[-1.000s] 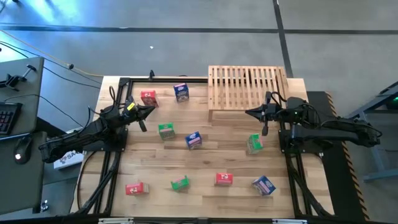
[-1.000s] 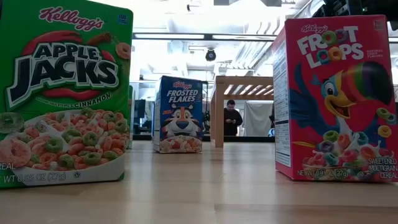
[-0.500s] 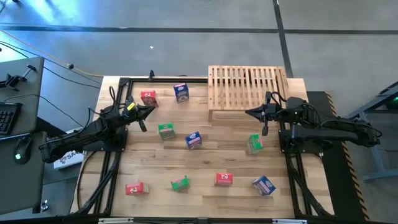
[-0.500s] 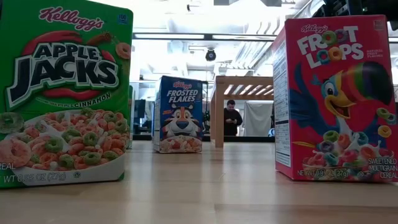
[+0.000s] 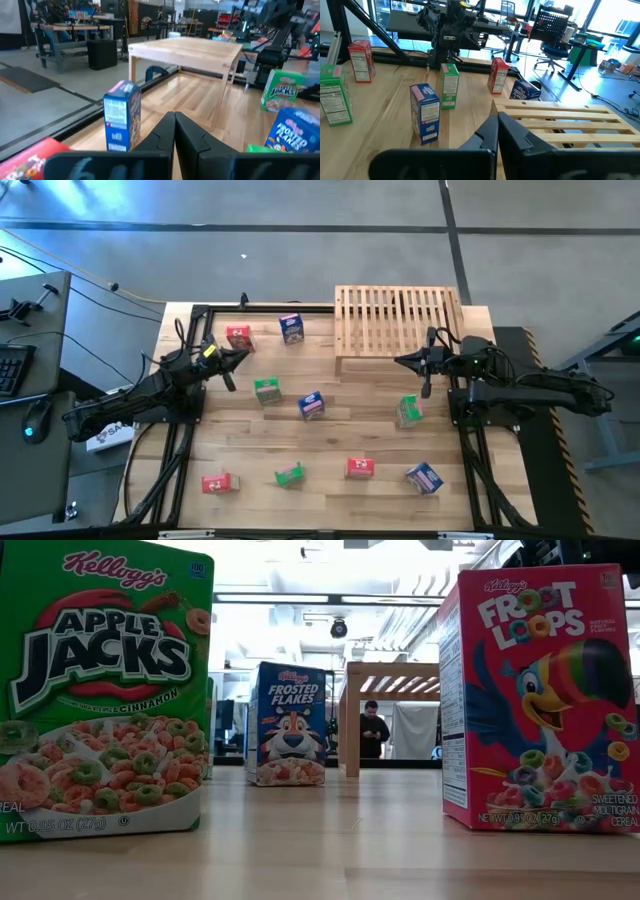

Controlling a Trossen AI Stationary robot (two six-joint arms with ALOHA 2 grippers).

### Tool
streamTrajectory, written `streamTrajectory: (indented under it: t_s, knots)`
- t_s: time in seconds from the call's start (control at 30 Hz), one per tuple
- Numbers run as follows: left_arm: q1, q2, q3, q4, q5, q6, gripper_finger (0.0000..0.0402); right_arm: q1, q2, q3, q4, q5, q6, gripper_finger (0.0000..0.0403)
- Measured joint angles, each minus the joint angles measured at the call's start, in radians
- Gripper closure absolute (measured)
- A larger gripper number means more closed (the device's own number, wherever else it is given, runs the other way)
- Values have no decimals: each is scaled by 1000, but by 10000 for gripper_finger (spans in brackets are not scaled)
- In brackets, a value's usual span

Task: Stack cereal on shelf
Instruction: Put the top left green cereal box on the shelf

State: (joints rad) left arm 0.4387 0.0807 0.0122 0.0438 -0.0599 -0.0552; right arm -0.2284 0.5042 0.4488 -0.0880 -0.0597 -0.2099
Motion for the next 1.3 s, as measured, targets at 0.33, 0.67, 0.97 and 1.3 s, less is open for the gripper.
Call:
streamTrajectory:
  t_s: [0.33,0.67,0.97,1.3]
  knots:
    - [0,0,1,69,63,-122,401,0,0,0,0,0,0,402]
    - [-2,11,7,267,166,-205,401,0,0,0,0,0,0,402]
    - [-2,162,175,176,319,-223,401,0,0,0,0,0,0,402]
    - [-74,521,493,-272,321,-146,401,0,0,0,0,0,0,402]
